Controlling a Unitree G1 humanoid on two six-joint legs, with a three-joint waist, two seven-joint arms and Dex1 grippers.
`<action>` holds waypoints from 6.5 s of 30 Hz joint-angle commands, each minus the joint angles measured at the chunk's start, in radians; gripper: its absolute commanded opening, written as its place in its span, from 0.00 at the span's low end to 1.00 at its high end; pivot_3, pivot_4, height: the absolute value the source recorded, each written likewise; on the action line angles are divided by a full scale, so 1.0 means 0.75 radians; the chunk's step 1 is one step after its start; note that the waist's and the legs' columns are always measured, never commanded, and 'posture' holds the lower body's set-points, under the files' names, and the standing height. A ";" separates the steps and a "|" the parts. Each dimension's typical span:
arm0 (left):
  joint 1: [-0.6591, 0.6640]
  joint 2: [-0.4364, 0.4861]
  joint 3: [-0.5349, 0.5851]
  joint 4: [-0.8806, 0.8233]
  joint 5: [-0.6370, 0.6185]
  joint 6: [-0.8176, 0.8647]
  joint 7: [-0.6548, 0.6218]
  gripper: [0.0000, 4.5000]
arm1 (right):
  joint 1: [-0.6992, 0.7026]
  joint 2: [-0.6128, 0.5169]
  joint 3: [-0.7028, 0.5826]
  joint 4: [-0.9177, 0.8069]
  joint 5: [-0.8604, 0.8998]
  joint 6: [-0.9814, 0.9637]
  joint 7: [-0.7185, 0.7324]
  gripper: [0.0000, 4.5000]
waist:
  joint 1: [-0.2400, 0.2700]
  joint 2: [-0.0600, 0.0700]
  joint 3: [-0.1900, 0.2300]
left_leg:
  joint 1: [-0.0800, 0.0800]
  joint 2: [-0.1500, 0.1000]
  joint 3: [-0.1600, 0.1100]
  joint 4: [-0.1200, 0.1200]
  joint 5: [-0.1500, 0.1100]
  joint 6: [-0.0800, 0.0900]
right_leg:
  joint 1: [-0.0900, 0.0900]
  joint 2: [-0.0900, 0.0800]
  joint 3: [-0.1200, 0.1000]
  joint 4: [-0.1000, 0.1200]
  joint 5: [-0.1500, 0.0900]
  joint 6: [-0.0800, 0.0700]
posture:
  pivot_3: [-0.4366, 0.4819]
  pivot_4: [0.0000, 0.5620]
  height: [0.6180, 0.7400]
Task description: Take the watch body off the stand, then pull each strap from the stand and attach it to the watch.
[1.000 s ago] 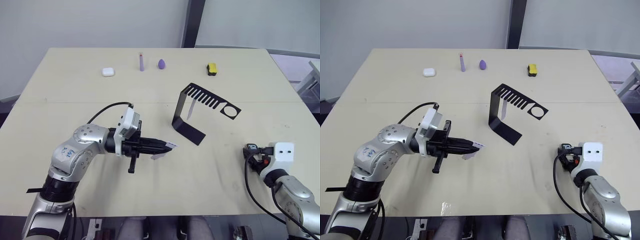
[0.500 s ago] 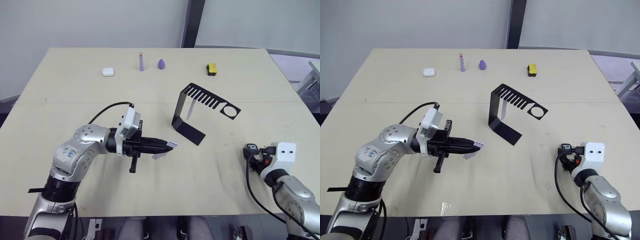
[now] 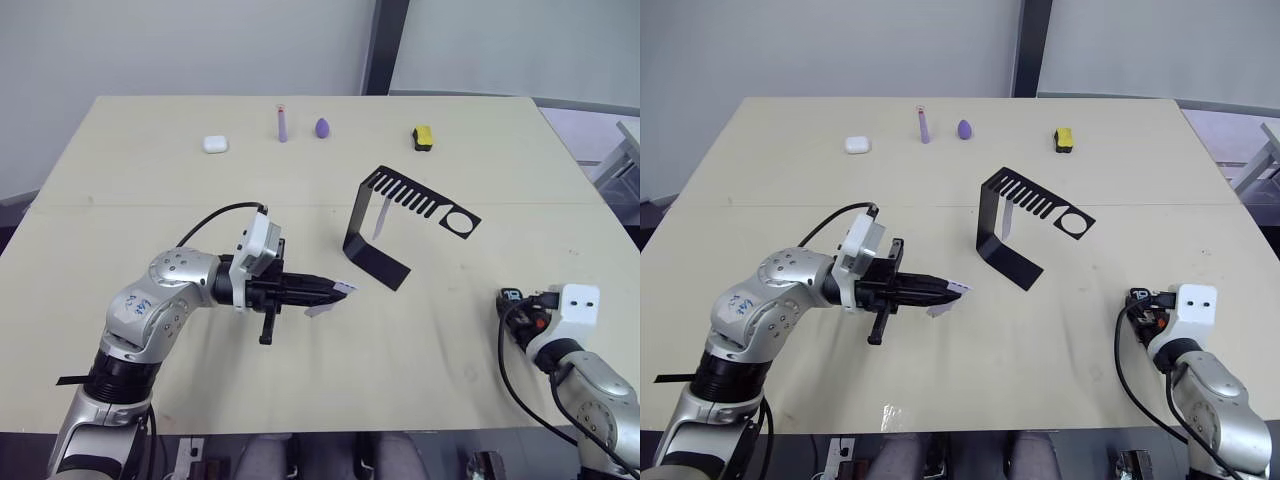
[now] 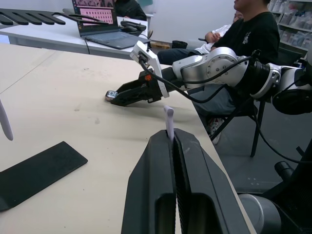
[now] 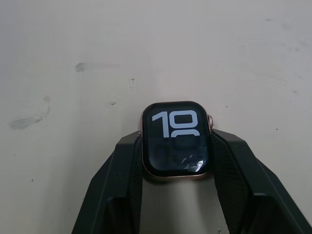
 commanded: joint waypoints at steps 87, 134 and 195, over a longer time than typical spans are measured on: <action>-0.177 -0.134 -0.288 0.344 0.654 -0.979 -0.144 0.00 | -0.467 -0.822 0.560 -0.096 2.064 0.523 -0.389 0.34 | 0.014 0.001 0.001 | -0.004 0.000 0.001 0.002 -0.002 0.008 | 0.002 -0.004 -0.004 -0.010 0.003 0.005 | 0.48 0.27 1.00; -0.171 -0.160 -0.295 0.367 0.682 -0.994 -0.125 0.00 | -0.471 -0.829 0.560 -0.126 2.064 0.508 -0.372 0.34 | 0.014 0.001 0.001 | -0.004 -0.001 0.001 0.003 -0.002 0.008 | 0.002 -0.004 -0.004 -0.010 0.003 0.005 | 0.48 0.27 1.00; -0.202 -0.211 -0.336 0.373 0.728 -0.969 -0.074 0.00 | -0.512 -0.828 0.593 -0.140 2.064 0.489 -0.374 0.34 | 0.014 0.001 0.001 | -0.004 -0.001 0.001 0.003 -0.002 0.008 | 0.002 -0.004 -0.004 -0.010 0.003 0.005 | 0.48 0.27 1.00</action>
